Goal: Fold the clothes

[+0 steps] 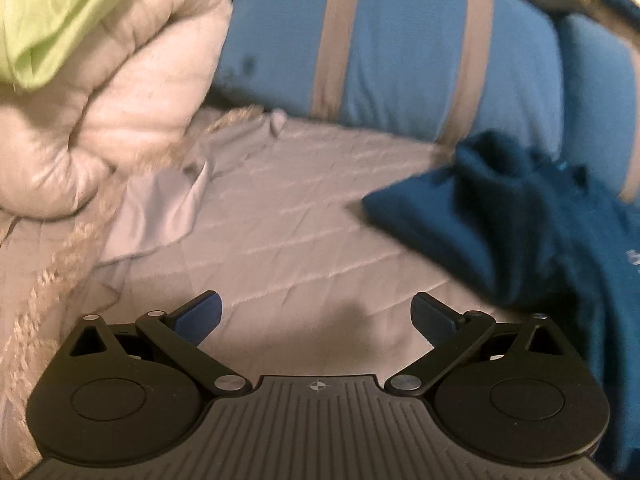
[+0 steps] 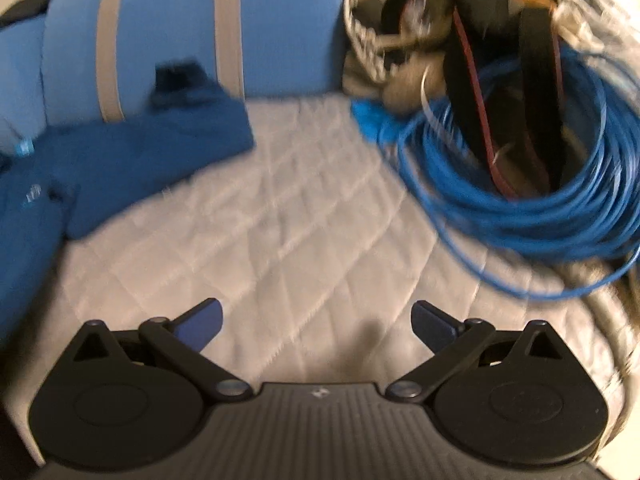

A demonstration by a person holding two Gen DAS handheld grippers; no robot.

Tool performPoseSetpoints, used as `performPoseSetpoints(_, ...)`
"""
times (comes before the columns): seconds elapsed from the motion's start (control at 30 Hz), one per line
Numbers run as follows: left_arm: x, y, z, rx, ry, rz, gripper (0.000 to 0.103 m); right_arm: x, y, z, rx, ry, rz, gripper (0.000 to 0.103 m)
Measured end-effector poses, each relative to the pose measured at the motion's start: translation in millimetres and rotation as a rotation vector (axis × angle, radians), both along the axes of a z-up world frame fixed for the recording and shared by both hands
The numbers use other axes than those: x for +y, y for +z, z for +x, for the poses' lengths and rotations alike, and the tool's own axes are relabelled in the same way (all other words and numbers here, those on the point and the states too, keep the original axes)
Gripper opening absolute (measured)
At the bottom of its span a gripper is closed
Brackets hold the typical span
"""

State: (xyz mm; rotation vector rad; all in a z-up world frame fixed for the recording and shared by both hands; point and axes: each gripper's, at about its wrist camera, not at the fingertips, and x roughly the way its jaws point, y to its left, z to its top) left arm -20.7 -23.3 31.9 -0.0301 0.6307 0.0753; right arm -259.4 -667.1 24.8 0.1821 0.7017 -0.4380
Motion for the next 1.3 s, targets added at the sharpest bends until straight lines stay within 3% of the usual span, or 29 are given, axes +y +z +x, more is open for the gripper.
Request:
performPoseSetpoints(0.2,-3,37,-29,-0.081,-0.086,-0.036,0.103,9,57,-17,-0.112,0.011,-0.048,0.103)
performPoseSetpoints(0.33,-4,56,-51,-0.098,-0.163,-0.064,0.103,24,81,-19,-0.111,0.026,-0.126,0.103)
performPoseSetpoints(0.6,8,79,-81,-0.095,-0.237,-0.134,0.103,47,92,-23,-0.069,0.021,-0.138,0.103)
performPoseSetpoints(0.8,10,97,-106,-0.096,-0.279,-0.154,0.103,59,95,-31,-0.091,0.051,-0.138,0.103)
performPoseSetpoints(0.93,15,113,-124,-0.125,-0.291,-0.134,0.103,58,99,-37,-0.113,0.083,-0.102,0.103)
performPoseSetpoints(1.13,34,148,-154,-0.174,-0.379,-0.144,0.103,34,105,-52,-0.166,0.172,0.073,0.103)
performPoseSetpoints(1.3,53,174,-181,-0.222,-0.353,-0.163,0.103,8,114,-77,-0.217,0.225,0.156,0.103)
